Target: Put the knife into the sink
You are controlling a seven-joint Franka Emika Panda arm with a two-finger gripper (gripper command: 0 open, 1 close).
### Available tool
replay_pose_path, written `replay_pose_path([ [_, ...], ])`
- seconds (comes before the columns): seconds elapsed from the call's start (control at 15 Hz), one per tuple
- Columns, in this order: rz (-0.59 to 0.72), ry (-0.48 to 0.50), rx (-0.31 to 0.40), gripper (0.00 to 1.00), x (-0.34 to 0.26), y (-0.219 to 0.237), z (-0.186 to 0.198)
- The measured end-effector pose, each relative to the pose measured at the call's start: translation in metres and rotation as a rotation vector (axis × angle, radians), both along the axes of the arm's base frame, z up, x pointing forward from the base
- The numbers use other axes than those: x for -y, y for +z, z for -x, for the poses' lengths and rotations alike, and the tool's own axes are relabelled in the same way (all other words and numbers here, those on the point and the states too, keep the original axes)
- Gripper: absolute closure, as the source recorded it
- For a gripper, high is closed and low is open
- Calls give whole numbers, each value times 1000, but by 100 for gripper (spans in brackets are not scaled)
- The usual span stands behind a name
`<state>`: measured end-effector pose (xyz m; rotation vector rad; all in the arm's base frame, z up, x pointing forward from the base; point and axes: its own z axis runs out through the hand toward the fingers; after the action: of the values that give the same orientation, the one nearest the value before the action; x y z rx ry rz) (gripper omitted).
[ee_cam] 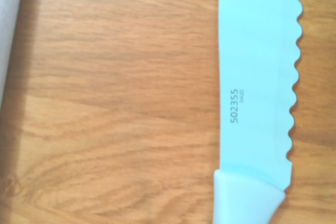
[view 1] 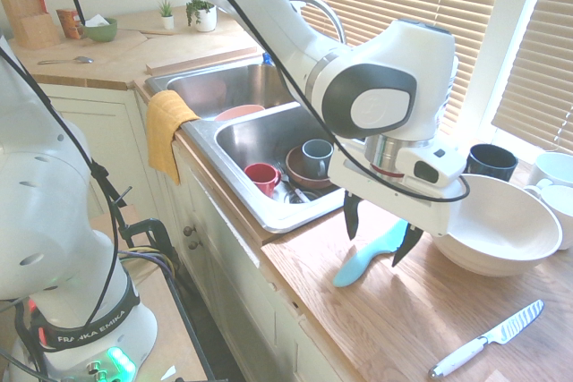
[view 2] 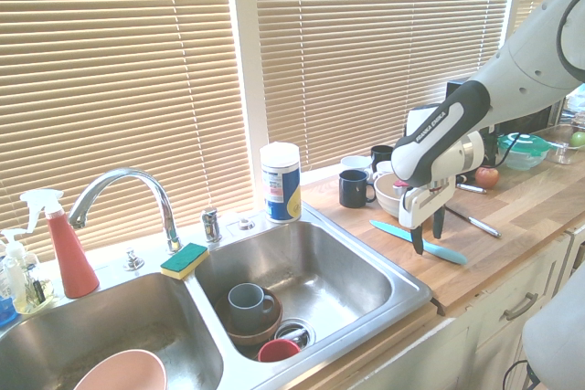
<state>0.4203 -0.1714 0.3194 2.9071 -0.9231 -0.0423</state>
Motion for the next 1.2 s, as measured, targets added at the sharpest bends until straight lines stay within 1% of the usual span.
replay_pose_path([
  [0.07, -6, -8, 18, 100, -1, -1, -1],
  [0.2, -14, -19, 58, 100, -3, -4, -1],
  [0.27, -16, -22, 62, 100, -3, -5, -1],
  [1.2, -35, -38, 69, 100, -7, -7, 0],
])
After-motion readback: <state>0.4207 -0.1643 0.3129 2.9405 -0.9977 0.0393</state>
